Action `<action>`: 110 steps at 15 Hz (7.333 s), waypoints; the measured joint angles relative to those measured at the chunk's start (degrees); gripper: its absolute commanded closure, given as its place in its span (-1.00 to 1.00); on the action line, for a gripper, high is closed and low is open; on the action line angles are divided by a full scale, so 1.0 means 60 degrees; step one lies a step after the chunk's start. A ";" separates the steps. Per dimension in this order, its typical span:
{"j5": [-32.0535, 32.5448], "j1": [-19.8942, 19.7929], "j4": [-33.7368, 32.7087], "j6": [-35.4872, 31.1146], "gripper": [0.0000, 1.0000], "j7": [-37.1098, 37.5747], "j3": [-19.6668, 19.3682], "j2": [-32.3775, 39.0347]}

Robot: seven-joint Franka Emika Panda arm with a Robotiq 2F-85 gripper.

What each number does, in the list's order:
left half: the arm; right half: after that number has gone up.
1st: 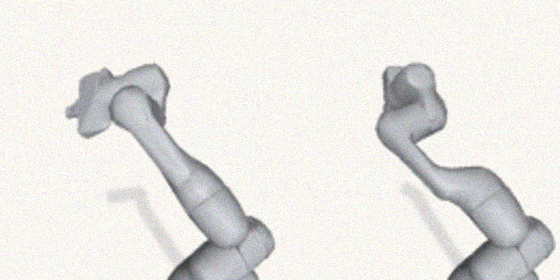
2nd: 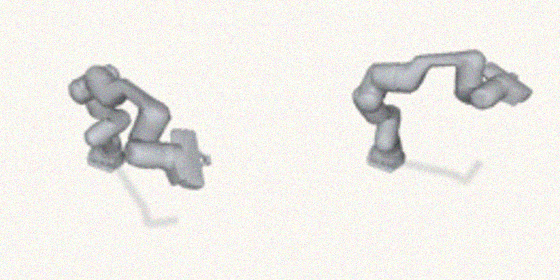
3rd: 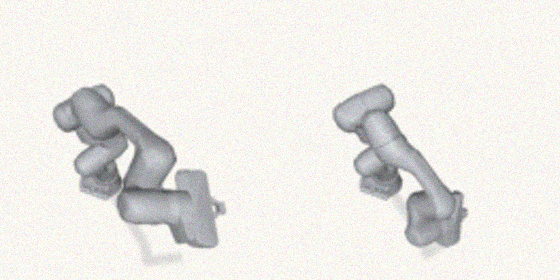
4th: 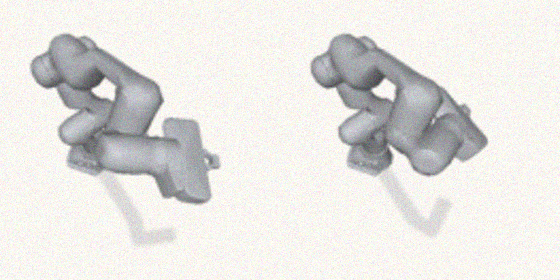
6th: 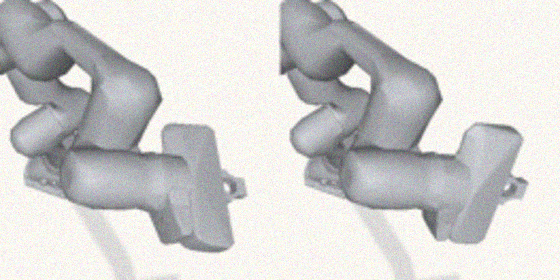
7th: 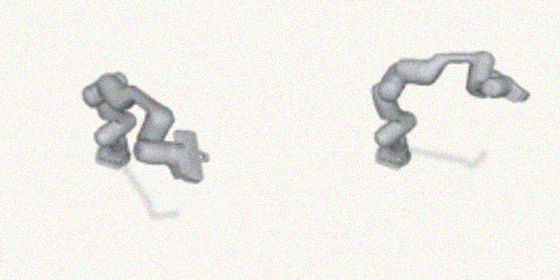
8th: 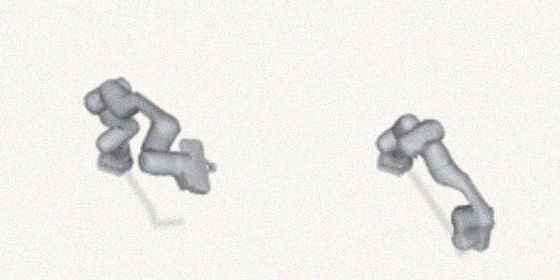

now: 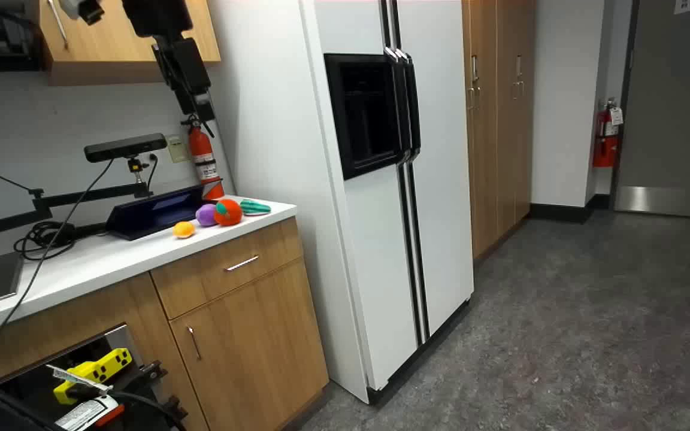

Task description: Open the drawer on the right

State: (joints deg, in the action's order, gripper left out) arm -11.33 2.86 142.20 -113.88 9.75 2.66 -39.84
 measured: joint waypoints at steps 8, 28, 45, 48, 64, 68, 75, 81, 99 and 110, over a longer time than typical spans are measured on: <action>0.0000 0.0000 0.0003 0.0000 -1.00 0.0000 0.0000 0.0010; 0.0197 -0.0094 0.0897 -0.1351 -1.00 -0.0854 -0.0202 0.1070; 0.0456 0.0047 0.1351 -0.3530 -1.00 -0.1417 0.0052 0.3902; 0.0261 0.0237 0.1342 -0.3791 -1.00 -0.1945 0.0057 0.4290; -0.2123 0.1248 -0.0466 -0.5699 -1.00 -0.4083 0.0956 0.7568; -0.2186 0.1181 -0.0469 -0.5724 -1.00 -0.4193 0.1014 0.7785; -0.4159 0.0784 -0.1610 -0.6434 -1.00 -0.5717 0.2164 0.9821; -0.4268 0.0463 -0.3052 -0.6528 -1.00 -0.5873 0.2741 1.1412; -0.3933 0.0344 -0.4750 -0.6528 -1.00 -0.5894 0.3299 1.3232; -0.2999 0.0036 -0.6202 -0.6528 -1.00 -0.5903 0.4000 1.4807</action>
State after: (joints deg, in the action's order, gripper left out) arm -29.33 3.07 104.99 -153.05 -25.67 26.66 49.00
